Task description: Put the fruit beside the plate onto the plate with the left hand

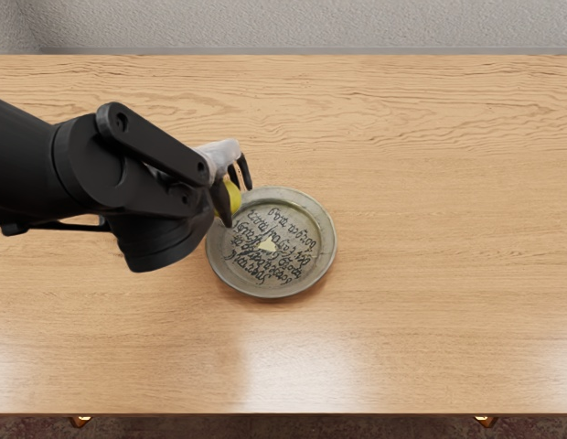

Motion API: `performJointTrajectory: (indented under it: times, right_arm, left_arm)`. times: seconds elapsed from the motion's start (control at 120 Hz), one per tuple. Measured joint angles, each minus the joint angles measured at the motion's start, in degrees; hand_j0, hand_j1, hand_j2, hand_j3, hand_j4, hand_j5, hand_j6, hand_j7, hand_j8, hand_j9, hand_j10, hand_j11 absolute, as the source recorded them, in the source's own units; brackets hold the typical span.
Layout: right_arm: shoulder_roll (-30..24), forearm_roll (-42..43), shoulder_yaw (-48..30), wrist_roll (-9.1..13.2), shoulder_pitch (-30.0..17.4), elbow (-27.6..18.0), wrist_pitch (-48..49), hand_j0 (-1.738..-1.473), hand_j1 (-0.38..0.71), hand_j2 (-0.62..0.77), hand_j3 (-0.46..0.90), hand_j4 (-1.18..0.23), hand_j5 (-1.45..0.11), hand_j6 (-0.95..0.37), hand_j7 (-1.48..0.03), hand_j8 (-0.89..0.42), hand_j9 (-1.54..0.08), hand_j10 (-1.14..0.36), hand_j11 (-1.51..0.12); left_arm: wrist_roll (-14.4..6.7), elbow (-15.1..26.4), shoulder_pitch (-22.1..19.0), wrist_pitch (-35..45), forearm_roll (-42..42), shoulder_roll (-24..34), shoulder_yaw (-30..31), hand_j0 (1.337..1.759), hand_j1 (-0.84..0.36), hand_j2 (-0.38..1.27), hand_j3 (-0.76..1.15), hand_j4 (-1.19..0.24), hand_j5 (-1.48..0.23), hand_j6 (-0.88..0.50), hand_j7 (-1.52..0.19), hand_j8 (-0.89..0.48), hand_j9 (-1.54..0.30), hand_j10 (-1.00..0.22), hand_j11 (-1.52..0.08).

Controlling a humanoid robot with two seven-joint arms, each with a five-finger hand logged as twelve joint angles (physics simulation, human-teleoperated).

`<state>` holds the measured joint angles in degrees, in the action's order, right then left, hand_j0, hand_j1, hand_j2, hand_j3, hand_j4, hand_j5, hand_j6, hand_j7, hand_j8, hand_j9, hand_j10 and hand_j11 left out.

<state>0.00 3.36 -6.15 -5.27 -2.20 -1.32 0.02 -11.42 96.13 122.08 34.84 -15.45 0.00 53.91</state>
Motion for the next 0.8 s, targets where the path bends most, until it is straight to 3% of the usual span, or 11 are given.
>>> performJointTrajectory:
  times: [0.275,0.392,0.408,0.417,0.433,0.608,0.8]
  right_arm:
    - [0.0,0.0,0.0,0.0,0.0,0.0,0.0,-1.658,-0.30,-0.01,0.00,-0.04,-0.05,-0.04,-0.05,-0.04,-0.05,-0.04,-0.05]
    - [0.0,0.0,0.0,0.0,0.0,0.0,0.0,-1.658,-0.30,-0.01,0.00,-0.04,-0.05,-0.04,-0.05,-0.04,-0.05,-0.04,-0.05]
    - [0.0,0.0,0.0,0.0,0.0,0.0,0.0,-1.658,-0.30,-0.01,0.00,-0.04,-0.05,-0.04,-0.05,-0.04,-0.05,-0.04,-0.05]
    - [0.0,0.0,0.0,0.0,0.0,0.0,0.0,-1.658,-0.30,-0.01,0.00,-0.04,-0.05,-0.04,-0.05,-0.04,-0.05,-0.04,-0.05]
    - [0.0,0.0,0.0,0.0,0.0,0.0,0.0,-1.658,-0.30,-0.01,0.00,-0.04,-0.05,-0.04,-0.05,-0.04,-0.05,-0.04,-0.05]
    - [0.0,0.0,0.0,0.0,0.0,0.0,0.0,-1.658,-0.30,-0.01,0.00,-0.04,-0.05,-0.04,-0.05,-0.04,-0.05,-0.04,-0.05]
    - [0.0,0.0,0.0,0.0,0.0,0.0,0.0,-1.658,-0.30,-0.01,0.00,-0.04,-0.05,-0.04,-0.05,-0.04,-0.05,-0.04,-0.05]
  left_arm:
    - [-1.3,0.2,-2.2,0.0,0.6,0.0,-5.6,1.657,-0.31,0.45,0.00,-0.61,-0.91,-0.52,-0.88,-0.41,-0.88,-0.60,-0.85]
    - [-1.3,0.0,-5.0,0.0,1.9,0.0,-7.0,1.658,-0.37,0.63,0.00,-0.61,-0.91,-0.51,-0.88,-0.40,-0.88,-0.57,-0.85]
    - [-1.2,0.0,-5.3,0.0,2.1,0.0,-7.1,1.658,-0.35,0.52,0.00,-0.62,-0.90,-0.52,-0.88,-0.41,-0.87,-0.57,-0.85]
    - [-1.2,0.0,-5.4,0.1,2.2,0.0,-7.1,1.659,-0.38,0.62,0.00,-0.62,-0.90,-0.52,-0.88,-0.42,-0.87,-0.56,-0.84]
    - [-1.2,-0.1,-5.5,0.1,2.4,0.0,-7.2,1.658,-0.37,0.53,0.00,-0.62,-0.90,-0.52,-0.87,-0.42,-0.87,-0.55,-0.84]
    - [-1.2,-0.6,-5.7,0.1,3.8,0.0,-7.6,1.658,-0.34,0.44,0.00,-0.60,-0.85,-0.52,-0.83,-0.43,-0.83,-0.55,-0.81]
    - [-1.2,-0.8,-5.6,0.2,3.6,0.0,-8.5,1.658,-0.12,0.20,0.00,-0.40,-0.54,-0.37,-0.54,-0.33,-0.54,-0.38,-0.53]
